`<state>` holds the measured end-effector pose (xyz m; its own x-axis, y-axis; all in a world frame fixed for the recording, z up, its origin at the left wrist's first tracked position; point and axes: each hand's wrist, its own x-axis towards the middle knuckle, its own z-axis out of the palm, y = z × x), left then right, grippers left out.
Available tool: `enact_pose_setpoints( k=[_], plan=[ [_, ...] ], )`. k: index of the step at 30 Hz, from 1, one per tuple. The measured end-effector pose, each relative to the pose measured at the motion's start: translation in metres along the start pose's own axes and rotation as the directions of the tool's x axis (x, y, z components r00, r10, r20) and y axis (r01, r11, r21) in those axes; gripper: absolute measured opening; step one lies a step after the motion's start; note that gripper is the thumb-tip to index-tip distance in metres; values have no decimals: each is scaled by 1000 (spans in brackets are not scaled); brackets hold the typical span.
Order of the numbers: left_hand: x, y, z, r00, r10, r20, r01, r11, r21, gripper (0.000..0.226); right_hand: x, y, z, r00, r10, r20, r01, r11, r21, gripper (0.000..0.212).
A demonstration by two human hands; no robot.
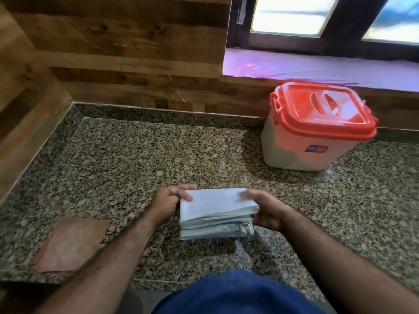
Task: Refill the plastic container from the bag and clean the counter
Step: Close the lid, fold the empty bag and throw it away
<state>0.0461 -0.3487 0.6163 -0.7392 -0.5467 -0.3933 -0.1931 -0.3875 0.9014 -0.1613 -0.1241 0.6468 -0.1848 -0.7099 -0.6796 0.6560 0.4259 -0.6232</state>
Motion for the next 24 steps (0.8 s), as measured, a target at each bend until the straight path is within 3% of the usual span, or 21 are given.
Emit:
enact_pose_setpoints(
  k=[5,8,10,13,15,17,19,24],
  plan=[
    [2,3,0,1000,-6,-9,6,1000,-4,38,9,-6,2,997,-74,-34,69,990,-122,53],
    [-3,14,-10,997,20,-72,-18,999,29,35,11,-9,6,983,-161,-87,143,973,-181,69],
    [-7,22,-21,994,82,-76,-74,992,106,35,12,-10,13,971,-225,-83,198,946,-255,68],
    [-22,39,-30,993,100,58,-113,945,306,32,11,-12,31,954,-300,21,285,879,-382,62],
    [-40,52,-31,992,37,122,-99,830,549,41,11,-14,48,945,-301,125,324,822,-468,58],
    [-64,59,-29,991,-53,126,-67,616,785,45,15,-17,66,936,-262,236,349,779,-521,54],
    [-94,57,-27,987,-136,82,3,533,846,51,16,-17,90,915,-216,342,382,738,-556,53],
    [-195,21,-19,984,-80,-157,167,701,694,35,7,2,152,838,-55,542,462,599,-654,46]
  ],
)
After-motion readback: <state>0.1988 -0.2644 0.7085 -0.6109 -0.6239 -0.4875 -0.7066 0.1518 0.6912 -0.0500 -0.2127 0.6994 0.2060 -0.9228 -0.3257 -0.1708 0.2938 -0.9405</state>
